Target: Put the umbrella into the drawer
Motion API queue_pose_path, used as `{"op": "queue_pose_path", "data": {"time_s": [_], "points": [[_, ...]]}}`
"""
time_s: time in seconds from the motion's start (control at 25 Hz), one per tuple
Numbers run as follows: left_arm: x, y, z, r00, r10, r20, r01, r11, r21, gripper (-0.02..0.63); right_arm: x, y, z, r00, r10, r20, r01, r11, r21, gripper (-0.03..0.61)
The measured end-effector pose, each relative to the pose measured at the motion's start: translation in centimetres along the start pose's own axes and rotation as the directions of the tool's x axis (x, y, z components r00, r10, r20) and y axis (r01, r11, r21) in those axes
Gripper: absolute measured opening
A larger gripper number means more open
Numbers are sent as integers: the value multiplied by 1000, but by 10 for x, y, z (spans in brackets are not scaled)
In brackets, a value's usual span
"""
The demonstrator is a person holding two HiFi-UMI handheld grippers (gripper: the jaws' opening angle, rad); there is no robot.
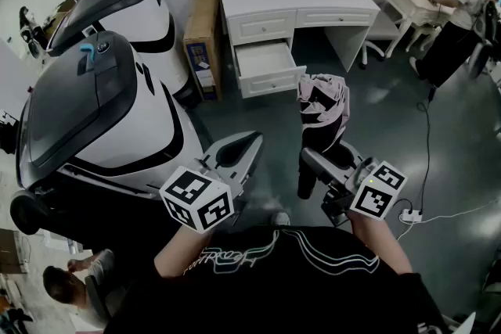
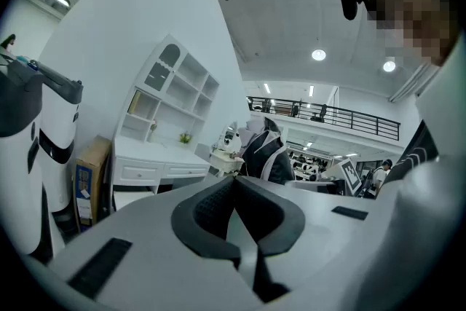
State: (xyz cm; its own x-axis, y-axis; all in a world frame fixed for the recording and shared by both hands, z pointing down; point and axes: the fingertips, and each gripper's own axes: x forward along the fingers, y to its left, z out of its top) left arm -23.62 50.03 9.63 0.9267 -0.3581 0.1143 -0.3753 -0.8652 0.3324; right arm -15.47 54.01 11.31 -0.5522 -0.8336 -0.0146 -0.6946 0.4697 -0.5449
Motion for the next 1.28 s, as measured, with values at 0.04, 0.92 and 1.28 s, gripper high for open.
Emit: {"op": "queue_pose_path", "data": {"time_s": [0.04, 0.92, 1.28], "points": [[3, -1, -1, 1000, -4, -5, 4, 1000, 1, 18, -2, -3, 0, 1000, -2, 5, 2, 1000, 3, 216], [114, -5, -18, 998, 31, -49, -31, 999, 15, 18, -40, -107, 34, 1000, -3, 16, 3, 1000, -14, 218], [145, 35, -36, 996, 52, -66, -54, 998, -23, 18, -18, -151, 24, 1000, -8, -20, 8, 1000, -24, 218]]}}
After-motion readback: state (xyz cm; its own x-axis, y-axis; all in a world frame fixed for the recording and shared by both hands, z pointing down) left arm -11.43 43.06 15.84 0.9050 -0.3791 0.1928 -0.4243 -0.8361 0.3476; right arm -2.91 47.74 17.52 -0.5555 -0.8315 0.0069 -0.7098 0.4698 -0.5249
